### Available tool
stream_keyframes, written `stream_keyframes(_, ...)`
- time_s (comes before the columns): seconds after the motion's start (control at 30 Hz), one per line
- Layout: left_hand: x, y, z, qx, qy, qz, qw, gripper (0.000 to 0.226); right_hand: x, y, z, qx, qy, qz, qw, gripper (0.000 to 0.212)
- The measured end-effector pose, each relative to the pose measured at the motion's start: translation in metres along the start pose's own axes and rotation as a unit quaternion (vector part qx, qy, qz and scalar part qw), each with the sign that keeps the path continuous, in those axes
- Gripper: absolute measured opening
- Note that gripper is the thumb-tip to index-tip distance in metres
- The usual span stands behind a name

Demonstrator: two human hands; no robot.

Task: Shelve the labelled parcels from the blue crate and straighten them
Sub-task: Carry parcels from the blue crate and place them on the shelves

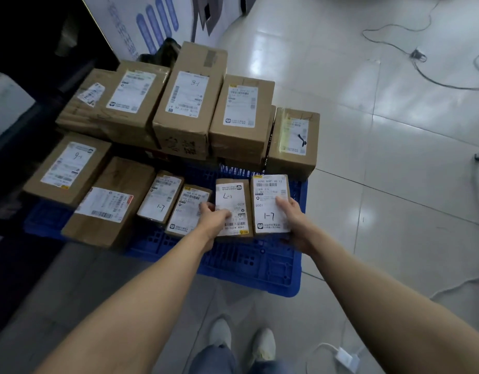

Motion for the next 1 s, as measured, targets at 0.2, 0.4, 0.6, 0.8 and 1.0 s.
stream_keyframes(0.2, -0.067, 0.063, -0.02, -0.037, -0.016, 0.045, 0.998, 0.04, -0.054, -0.079, 0.016, 0.048, -0.039, -0.055, 0.997, 0.058)
stream_keyframes(0.4, -0.159, 0.146, -0.073, -0.081, -0.007, 0.137, 0.987, 0.053, -0.109, -0.18, 0.071, 0.047, -0.093, -0.134, 0.985, 0.06)
stream_keyframes(0.6, -0.26, 0.194, -0.13, -0.126, 0.056, 0.234, 0.962, 0.056, -0.158, -0.253, 0.136, 0.039, -0.159, -0.188, 0.968, 0.061)
stream_keyframes(0.8, -0.358, 0.17, -0.205, -0.205, 0.162, 0.285, 0.922, 0.053, -0.205, -0.283, 0.235, 0.018, -0.307, -0.197, 0.931, 0.051)
stream_keyframes(1.0, -0.457, 0.063, -0.28, -0.28, 0.316, 0.298, 0.856, 0.056, -0.281, -0.238, 0.35, -0.057, -0.439, -0.171, 0.88, 0.053)
Point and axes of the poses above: each hand's wrist, its own x-axis towards the middle knuckle, its own z-axis out of the palm, y = z × x, the point moved 4 cm from there along x, towards the middle knuckle, and after that the axes turned 7 degrees about -z, right-handed, at the moved point
